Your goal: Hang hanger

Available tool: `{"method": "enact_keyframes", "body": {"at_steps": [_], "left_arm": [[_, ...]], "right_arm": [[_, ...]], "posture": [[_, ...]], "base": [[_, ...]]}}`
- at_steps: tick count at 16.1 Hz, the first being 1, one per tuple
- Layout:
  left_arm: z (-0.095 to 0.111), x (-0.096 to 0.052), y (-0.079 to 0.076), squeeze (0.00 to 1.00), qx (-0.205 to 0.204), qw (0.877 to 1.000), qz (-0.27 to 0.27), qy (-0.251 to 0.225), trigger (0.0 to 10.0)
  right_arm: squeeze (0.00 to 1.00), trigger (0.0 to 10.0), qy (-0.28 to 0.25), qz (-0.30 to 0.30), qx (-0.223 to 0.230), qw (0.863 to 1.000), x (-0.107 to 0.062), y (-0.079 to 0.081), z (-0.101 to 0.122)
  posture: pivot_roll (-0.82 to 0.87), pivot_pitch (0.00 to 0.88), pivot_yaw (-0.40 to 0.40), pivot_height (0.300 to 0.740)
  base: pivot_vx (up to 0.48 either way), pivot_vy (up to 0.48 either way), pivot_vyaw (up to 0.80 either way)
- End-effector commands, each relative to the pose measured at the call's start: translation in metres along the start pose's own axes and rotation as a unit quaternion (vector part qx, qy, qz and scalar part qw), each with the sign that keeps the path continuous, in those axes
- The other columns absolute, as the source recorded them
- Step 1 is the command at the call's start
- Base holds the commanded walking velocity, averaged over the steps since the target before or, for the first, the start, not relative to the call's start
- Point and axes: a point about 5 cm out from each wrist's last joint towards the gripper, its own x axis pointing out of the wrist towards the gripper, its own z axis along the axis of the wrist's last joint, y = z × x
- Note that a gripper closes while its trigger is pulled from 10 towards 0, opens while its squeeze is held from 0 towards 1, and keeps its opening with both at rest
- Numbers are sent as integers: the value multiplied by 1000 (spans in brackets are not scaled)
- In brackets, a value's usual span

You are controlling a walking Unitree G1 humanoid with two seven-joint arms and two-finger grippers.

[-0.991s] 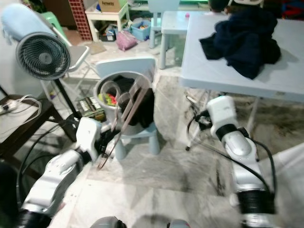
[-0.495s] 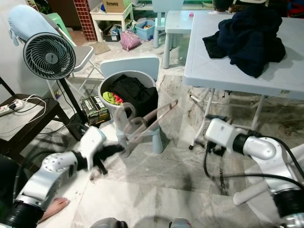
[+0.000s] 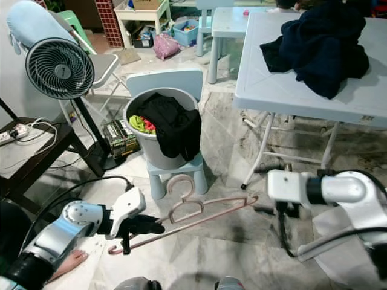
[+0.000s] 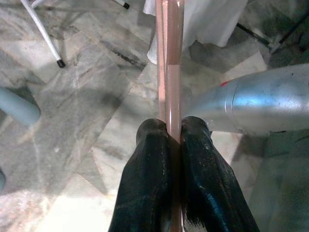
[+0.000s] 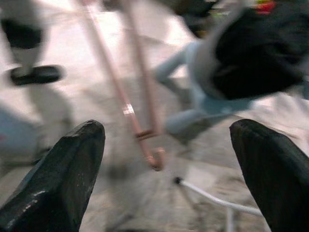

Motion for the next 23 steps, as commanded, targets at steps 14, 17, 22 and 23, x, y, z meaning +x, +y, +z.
{"method": "enact_keyframes", "body": {"at_steps": [14, 17, 22, 23], "left_arm": [[16, 28, -2, 0, 99, 993, -67, 9, 10000], [19, 34, -4, 0, 106, 992, -74, 3, 10000], [16, 37, -4, 0, 118, 990, -81, 10, 10000], [16, 37, -4, 0, 118, 989, -83, 11, 10000]], "right_arm": [[0, 10000, 10, 112, -14, 994, 47, 34, -9], [0, 0, 28, 88, -8, 996, 58, 43, -19], [0, 0, 41, 87, -12, 995, 53, 44, -28], [0, 0, 47, 86, -24, 995, 50, 39, -28]], "posture": [[-131, 17, 81, 740], [-135, 16, 78, 740], [-139, 17, 82, 740], [-141, 15, 83, 740]], "base": [[0, 0, 0], [0, 0, 0], [0, 0, 0], [0, 0, 0]]}}
